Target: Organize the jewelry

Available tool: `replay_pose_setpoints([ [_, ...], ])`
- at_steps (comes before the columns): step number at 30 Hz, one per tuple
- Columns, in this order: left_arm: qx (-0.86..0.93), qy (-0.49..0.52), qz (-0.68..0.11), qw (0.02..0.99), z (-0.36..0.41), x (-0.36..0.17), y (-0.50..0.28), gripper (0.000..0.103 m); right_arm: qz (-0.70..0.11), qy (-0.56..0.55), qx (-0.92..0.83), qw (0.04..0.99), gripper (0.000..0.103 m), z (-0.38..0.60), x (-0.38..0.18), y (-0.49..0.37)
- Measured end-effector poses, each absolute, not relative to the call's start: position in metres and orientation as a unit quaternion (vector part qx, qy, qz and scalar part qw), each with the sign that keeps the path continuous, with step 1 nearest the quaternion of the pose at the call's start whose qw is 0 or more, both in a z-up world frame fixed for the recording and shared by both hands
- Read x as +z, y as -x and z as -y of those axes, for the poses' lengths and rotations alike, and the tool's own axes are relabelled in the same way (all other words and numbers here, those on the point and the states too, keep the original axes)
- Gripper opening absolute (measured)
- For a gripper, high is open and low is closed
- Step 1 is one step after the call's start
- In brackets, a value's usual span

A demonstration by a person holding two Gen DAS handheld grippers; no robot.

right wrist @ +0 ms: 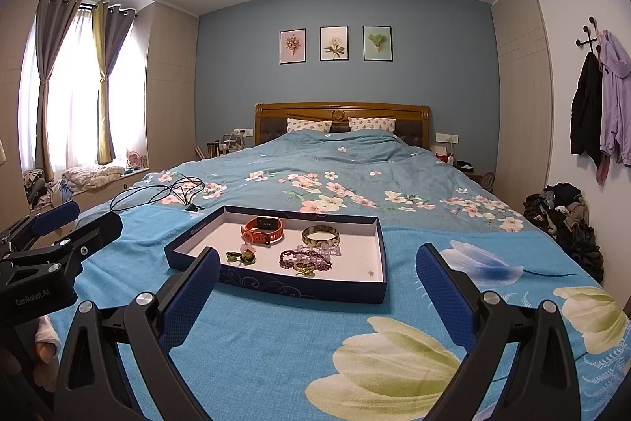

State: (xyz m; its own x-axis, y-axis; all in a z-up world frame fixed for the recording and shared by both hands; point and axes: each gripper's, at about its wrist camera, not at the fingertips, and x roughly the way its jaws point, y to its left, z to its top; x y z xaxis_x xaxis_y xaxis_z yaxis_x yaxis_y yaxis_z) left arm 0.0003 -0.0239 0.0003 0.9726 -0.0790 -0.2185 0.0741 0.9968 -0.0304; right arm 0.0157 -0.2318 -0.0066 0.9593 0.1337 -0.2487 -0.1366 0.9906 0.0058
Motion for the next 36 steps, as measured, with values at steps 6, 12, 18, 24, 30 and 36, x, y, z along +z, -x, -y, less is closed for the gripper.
replay_pose_setpoints([
  [6,-0.038,0.01,-0.11,0.993,0.0239,0.0004,-0.0005,0.097,-0.125,0.007,0.069,0.99,0.096,0.2318,-0.0066,-0.0157],
  [12,-0.039,0.009,-0.111,0.993,0.0239,0.0004,-0.0005,0.097,-0.125,0.006,0.068,0.99,0.096,0.2318,-0.0067,-0.0155],
  [18,-0.04,0.01,-0.111,0.993,0.0246,0.001,-0.0011,0.097,-0.125,0.006,0.068,0.99,0.096,0.2317,-0.0066,-0.0153],
  [24,-0.04,0.009,-0.112,0.993,0.026,0.0007,-0.0008,0.097,-0.125,0.005,0.069,0.99,0.096,0.2318,-0.0064,-0.0153],
  [30,-0.04,0.009,-0.112,0.993,0.0261,0.0,0.0,0.097,-0.125,0.007,0.068,0.99,0.096,0.2316,-0.0065,-0.0152],
  [36,-0.04,0.01,-0.112,0.993,0.0264,0.0002,-0.0006,0.097,-0.124,0.007,0.068,0.99,0.096,0.2315,-0.0063,-0.0152],
])
